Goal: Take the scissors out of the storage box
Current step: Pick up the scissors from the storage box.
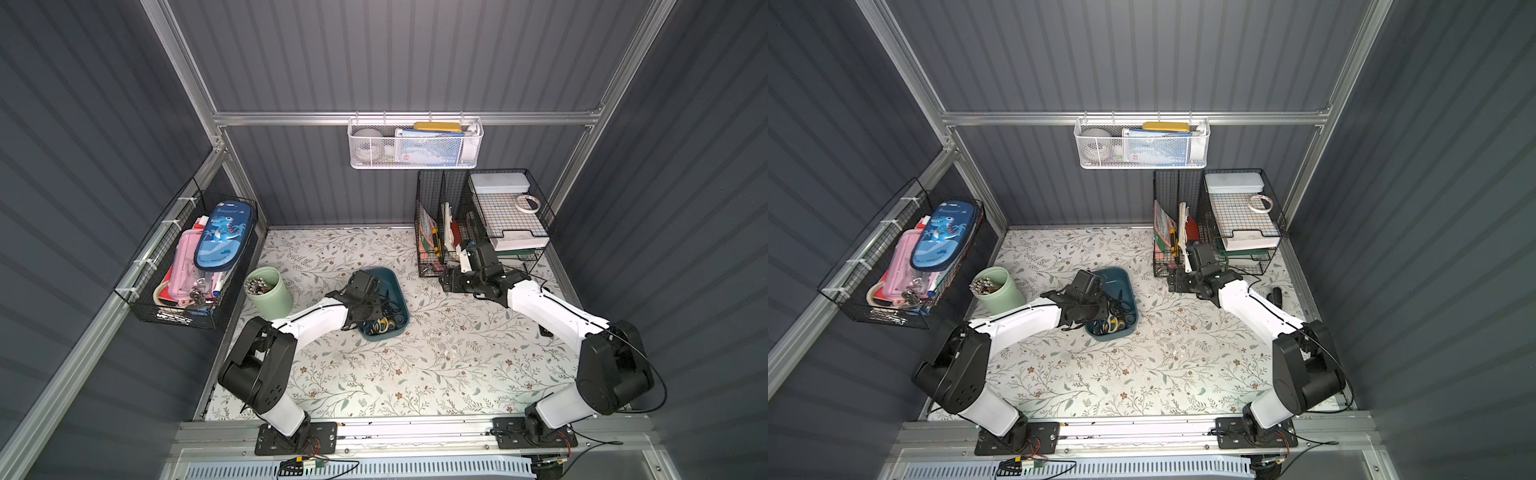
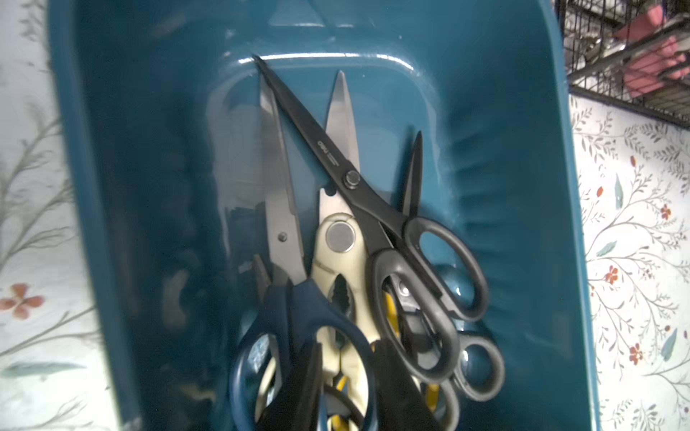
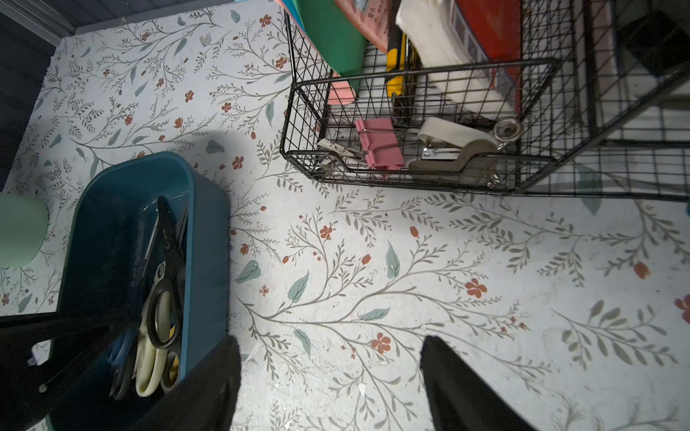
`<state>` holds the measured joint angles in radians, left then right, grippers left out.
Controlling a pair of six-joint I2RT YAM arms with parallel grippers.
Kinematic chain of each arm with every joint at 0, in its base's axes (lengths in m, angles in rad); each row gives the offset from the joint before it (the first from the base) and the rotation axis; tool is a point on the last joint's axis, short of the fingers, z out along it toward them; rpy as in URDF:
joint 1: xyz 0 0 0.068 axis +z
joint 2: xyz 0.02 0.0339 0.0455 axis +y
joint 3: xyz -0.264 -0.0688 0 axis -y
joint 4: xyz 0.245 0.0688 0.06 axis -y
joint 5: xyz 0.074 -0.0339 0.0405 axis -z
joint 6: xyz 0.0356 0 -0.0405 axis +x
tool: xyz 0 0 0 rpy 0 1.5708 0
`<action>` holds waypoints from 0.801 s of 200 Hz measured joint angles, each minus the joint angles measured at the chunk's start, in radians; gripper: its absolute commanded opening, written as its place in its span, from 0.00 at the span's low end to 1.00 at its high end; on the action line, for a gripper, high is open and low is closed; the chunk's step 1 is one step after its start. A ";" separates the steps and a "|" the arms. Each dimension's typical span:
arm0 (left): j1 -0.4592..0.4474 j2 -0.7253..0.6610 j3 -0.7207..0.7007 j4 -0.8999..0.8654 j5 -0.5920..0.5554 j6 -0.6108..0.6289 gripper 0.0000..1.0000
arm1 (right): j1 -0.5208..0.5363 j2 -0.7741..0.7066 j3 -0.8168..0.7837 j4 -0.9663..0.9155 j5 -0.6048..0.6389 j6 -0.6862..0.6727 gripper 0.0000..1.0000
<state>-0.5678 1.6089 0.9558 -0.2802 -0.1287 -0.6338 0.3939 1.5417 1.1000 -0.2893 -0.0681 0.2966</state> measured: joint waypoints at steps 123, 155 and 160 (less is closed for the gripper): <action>0.000 0.008 -0.010 -0.061 -0.042 -0.102 0.28 | 0.000 0.005 0.000 -0.014 -0.020 -0.001 0.80; -0.001 0.060 -0.008 -0.034 -0.037 -0.116 0.28 | 0.000 0.012 0.001 -0.013 -0.026 -0.002 0.80; -0.001 0.066 -0.008 -0.027 -0.037 -0.117 0.28 | 0.000 0.017 0.002 -0.013 -0.028 -0.002 0.80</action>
<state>-0.5690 1.6745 0.9482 -0.3077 -0.1654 -0.7509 0.3939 1.5585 1.1015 -0.3019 -0.0959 0.2951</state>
